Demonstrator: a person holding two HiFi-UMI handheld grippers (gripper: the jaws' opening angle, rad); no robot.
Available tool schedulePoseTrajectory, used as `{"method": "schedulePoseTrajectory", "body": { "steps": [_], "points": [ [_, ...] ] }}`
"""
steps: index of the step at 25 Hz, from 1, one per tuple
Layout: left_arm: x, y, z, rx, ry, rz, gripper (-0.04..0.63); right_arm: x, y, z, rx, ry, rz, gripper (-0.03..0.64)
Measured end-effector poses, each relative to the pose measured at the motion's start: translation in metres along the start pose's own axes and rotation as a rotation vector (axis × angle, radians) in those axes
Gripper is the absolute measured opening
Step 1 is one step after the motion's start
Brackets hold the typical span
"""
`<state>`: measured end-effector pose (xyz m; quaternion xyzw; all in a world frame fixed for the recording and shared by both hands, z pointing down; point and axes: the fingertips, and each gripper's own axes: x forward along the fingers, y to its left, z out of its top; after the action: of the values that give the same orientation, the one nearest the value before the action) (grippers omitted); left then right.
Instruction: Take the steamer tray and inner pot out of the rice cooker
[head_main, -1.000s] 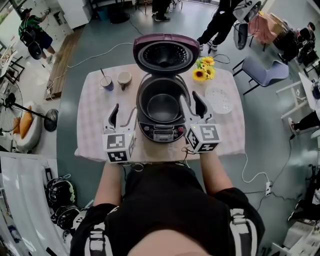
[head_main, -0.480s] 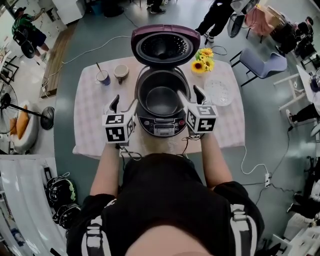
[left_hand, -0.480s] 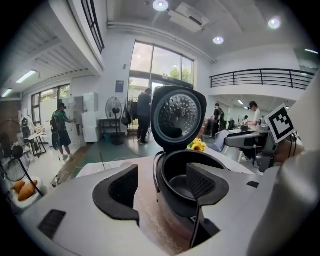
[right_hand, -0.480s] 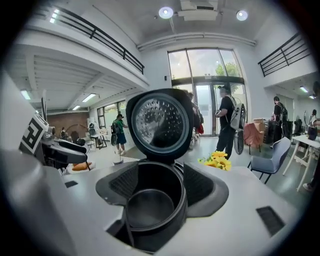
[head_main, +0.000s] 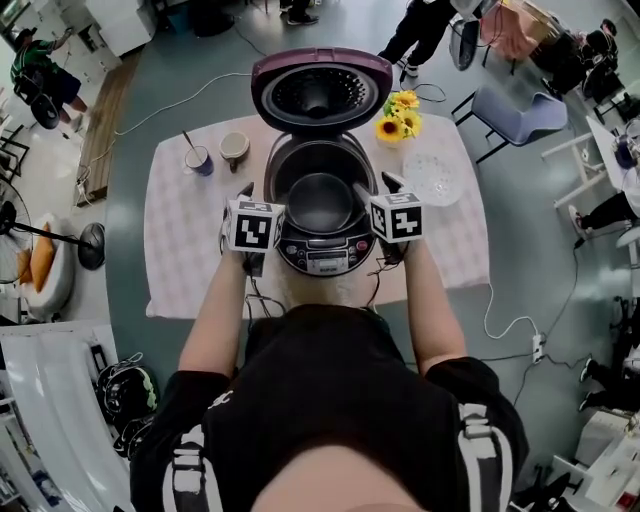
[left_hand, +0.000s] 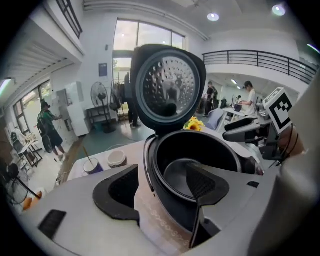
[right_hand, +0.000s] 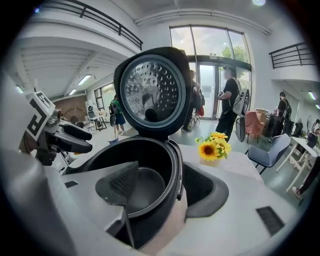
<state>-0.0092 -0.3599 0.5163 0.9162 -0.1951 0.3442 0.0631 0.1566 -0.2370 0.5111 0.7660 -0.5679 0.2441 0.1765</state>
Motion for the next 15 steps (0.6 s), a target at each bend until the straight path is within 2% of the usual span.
{"method": "schedulePoseTrajectory", "body": {
  "steps": [5,15],
  "points": [
    [0.026,-0.002,-0.011,0.024,0.082,-0.032,0.284,0.015,-0.003,-0.01,-0.056,0.071,-0.001,0.258],
    [0.046,0.006,-0.019,0.023,0.132,-0.044,0.267,0.034,-0.004,-0.024,-0.095,0.141,0.015,0.256]
  ]
}}
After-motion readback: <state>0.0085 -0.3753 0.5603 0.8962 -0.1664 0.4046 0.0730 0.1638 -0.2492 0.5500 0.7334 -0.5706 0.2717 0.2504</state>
